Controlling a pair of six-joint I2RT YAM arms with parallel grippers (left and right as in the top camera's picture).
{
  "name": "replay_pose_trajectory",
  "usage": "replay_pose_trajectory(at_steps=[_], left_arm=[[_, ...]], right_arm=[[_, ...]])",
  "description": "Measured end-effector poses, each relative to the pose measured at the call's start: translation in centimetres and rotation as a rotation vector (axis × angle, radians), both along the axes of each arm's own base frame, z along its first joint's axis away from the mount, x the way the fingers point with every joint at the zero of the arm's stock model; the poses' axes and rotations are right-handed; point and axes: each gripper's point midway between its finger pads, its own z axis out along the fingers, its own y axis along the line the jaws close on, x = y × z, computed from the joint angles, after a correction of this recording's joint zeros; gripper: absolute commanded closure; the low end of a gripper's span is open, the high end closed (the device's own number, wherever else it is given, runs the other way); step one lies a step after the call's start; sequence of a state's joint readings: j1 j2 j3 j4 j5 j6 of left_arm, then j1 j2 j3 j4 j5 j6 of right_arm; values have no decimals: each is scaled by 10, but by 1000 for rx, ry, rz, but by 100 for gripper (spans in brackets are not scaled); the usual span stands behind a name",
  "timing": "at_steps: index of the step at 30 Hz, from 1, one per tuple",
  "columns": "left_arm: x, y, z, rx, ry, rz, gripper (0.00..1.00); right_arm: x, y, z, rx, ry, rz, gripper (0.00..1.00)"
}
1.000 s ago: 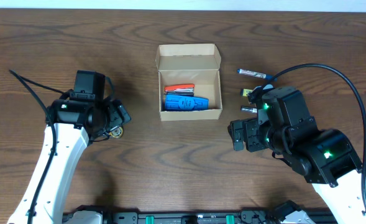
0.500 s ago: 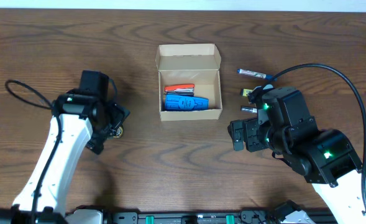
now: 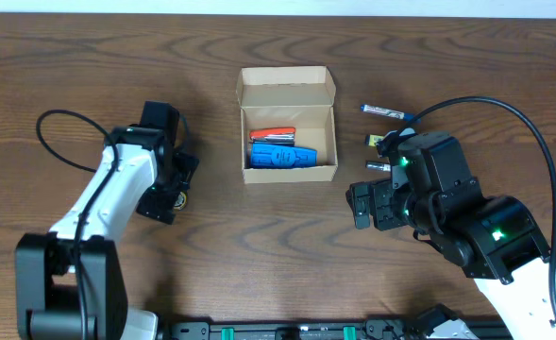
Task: Pack container
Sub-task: 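Grasp the gold correction-tape roller with the left gripper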
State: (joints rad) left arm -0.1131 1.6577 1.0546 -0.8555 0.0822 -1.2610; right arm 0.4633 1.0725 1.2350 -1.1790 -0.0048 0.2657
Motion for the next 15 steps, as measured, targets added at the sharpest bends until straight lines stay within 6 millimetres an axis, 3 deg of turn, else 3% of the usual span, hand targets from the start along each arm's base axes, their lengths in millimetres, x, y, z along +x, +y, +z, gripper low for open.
replay_pose_trajectory(at_steps=[15], left_arm=[[10,-2,-33,-12,-19,1,4]], right_arm=[[0,0,0,0,0,0,1]])
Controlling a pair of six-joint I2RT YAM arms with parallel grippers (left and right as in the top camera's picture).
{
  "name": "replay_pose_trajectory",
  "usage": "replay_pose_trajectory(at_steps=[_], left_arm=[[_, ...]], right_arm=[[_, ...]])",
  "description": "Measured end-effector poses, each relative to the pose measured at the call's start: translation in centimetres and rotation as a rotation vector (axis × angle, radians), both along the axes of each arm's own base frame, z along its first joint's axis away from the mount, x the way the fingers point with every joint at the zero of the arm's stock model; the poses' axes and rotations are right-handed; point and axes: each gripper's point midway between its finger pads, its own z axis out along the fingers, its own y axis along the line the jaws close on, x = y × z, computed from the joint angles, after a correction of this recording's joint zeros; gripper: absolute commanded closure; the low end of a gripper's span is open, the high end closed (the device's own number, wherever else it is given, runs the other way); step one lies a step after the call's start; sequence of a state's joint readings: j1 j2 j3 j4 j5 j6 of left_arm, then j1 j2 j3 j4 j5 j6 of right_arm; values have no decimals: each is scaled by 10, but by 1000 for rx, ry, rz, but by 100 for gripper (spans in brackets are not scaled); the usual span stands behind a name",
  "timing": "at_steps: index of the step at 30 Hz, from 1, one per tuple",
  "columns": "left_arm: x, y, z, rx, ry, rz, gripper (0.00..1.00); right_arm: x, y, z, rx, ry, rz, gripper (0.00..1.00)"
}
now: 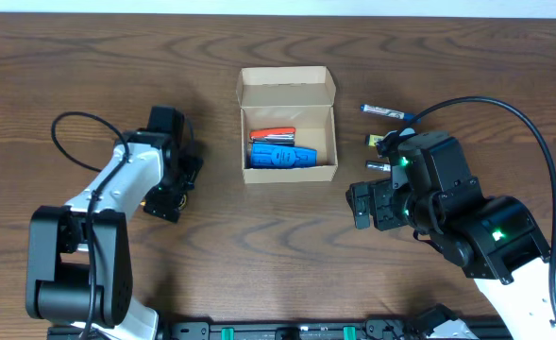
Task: Pack container
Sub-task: 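Grasp the gold correction-tape roller with the left gripper, then carry the correction tape into the box and lower it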
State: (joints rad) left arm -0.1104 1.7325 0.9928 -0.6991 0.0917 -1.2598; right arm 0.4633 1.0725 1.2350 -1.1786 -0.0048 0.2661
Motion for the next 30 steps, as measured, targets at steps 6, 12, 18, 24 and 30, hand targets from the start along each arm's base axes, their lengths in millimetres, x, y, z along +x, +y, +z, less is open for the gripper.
replay_pose_trajectory(at_steps=[6,12,18,24,30], left_arm=[[-3,6,-10,-14,-4,26,1],[-7,11,-13,-13,2,44,9],[-10,12,-14,-7,7,45,22],[-11,14,-14,-2,11,46,36],[-12,14,-14,0,13,46,53]], right_arm=[[0,0,0,0,0,0,1],[0,0,0,0,0,0,1],[0,0,0,0,0,0,1],[0,0,0,0,0,0,1],[0,0,0,0,0,0,1]])
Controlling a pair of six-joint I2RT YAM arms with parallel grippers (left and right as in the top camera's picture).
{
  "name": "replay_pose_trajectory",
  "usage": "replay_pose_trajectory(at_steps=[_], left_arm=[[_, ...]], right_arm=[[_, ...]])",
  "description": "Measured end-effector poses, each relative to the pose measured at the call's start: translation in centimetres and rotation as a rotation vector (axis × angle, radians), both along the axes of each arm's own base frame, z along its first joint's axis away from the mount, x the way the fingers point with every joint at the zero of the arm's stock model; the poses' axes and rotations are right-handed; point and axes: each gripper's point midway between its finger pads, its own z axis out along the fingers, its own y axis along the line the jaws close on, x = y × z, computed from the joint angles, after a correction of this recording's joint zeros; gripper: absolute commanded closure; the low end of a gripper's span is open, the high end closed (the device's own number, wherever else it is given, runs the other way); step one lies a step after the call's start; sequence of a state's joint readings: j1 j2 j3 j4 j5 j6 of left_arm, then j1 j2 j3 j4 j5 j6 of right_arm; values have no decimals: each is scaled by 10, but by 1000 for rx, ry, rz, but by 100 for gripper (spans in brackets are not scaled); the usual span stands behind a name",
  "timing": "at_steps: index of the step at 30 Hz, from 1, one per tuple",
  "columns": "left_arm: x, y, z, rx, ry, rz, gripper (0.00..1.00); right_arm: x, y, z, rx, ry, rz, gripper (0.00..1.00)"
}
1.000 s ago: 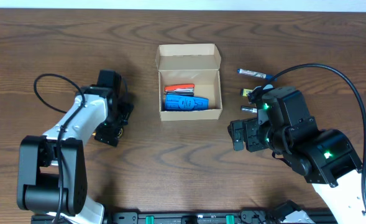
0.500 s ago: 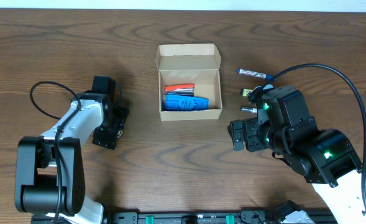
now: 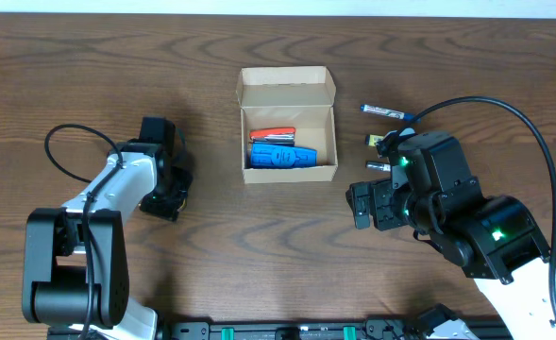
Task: Pack container
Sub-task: 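Carry the correction tape into the box and lower it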
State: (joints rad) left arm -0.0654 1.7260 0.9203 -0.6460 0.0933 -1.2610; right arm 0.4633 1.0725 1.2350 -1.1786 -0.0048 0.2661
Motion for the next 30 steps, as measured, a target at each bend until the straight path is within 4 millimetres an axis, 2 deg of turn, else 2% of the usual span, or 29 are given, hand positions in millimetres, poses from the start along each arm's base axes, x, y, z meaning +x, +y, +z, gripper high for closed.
replay_pose_trajectory(at_steps=[8,10,11,17,22,25,30], left_arm=[[1,-1,1,-4,-5,-2,75],[0,-1,1,-4,-2,-4,91],[-1,-1,1,-4,2,-5,94],[-6,-6,1,-39,18,-92,94],[-2,-16,10,-81,-10,-260,94],[17,-24,37,-67,-116,-418,95],[65,-56,123,36,-425,-817,94]], right_arm=[[0,0,0,0,0,0,1],[0,0,0,0,0,0,1],[0,0,0,0,0,0,1],[0,0,0,0,0,0,1],[0,0,0,0,0,0,1],[0,0,0,0,0,0,1],[0,0,0,0,0,0,1]])
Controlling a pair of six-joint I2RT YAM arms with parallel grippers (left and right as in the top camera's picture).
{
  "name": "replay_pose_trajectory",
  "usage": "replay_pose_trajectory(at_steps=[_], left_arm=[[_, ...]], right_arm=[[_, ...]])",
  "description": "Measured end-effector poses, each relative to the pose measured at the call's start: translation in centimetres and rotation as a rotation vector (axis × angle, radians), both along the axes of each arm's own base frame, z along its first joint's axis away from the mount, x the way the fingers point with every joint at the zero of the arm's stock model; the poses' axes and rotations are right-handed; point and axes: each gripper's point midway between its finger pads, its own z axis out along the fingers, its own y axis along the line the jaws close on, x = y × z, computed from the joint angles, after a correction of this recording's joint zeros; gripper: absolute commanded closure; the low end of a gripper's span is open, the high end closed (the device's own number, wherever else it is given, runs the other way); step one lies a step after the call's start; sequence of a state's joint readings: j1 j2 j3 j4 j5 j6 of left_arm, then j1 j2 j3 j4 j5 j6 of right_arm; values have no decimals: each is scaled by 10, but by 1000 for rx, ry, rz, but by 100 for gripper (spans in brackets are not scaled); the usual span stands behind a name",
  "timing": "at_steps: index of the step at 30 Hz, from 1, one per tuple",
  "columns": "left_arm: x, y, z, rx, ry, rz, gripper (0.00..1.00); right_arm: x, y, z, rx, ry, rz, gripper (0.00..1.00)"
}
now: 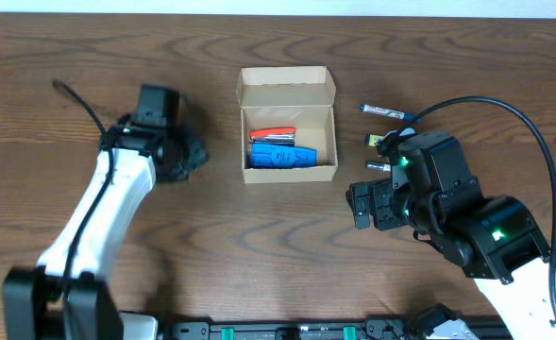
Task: Pack container
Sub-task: 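Carry the correction tape into the box and lower it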
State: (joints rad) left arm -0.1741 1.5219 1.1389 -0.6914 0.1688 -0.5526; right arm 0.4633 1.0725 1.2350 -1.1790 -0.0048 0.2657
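Note:
An open cardboard box (287, 97) stands at the middle of the table with its lid flap folded back. Inside lie an orange-red item (276, 134) and a blue item (284, 157). My left gripper (191, 157) hovers just left of the box, and its fingers look like one dark mass, so any grip is hidden. A blue-tipped marker (386, 110) and two small dark pieces (376, 140) (378, 164) lie right of the box. My right gripper (361, 208) sits below them, and its jaws are not readable.
The wooden table (259, 246) carries nothing else. The bulky right arm (466, 217) fills the lower right and its cable loops above it. The left arm (98, 217) stretches from the lower left corner.
My left gripper has moved up and to the right, from a spot low on the table well left of the box to just beside the box's left wall. The right arm has not moved.
My left gripper stood on the table left of the box, with a small yellowish thing at its fingertips. It stayed around that spot through the following two moments. Now it is near the box, and nothing lies on the earlier spot. The right arm stayed still throughout.

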Motion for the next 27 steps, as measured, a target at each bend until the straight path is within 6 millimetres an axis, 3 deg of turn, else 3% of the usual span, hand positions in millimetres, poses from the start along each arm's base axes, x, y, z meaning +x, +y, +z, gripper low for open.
replay_pose_trajectory(at_steps=[4,7,15,19,22,27], left_arm=[[12,-37,53,92,-203,-331,95],[12,-67,67,179,-307,-594,94],[-6,-125,68,431,-505,-1249,94],[-16,-147,56,535,-552,-1518,95],[-16,-154,44,605,-558,-1646,94],[5,-153,23,753,-548,-1753,94]], right_arm=[[0,0,0,0,0,0,1],[0,0,0,0,0,0,1],[0,0,0,0,0,0,1],[0,0,0,0,0,0,1],[0,0,0,0,0,0,1],[0,0,0,0,0,0,1]])
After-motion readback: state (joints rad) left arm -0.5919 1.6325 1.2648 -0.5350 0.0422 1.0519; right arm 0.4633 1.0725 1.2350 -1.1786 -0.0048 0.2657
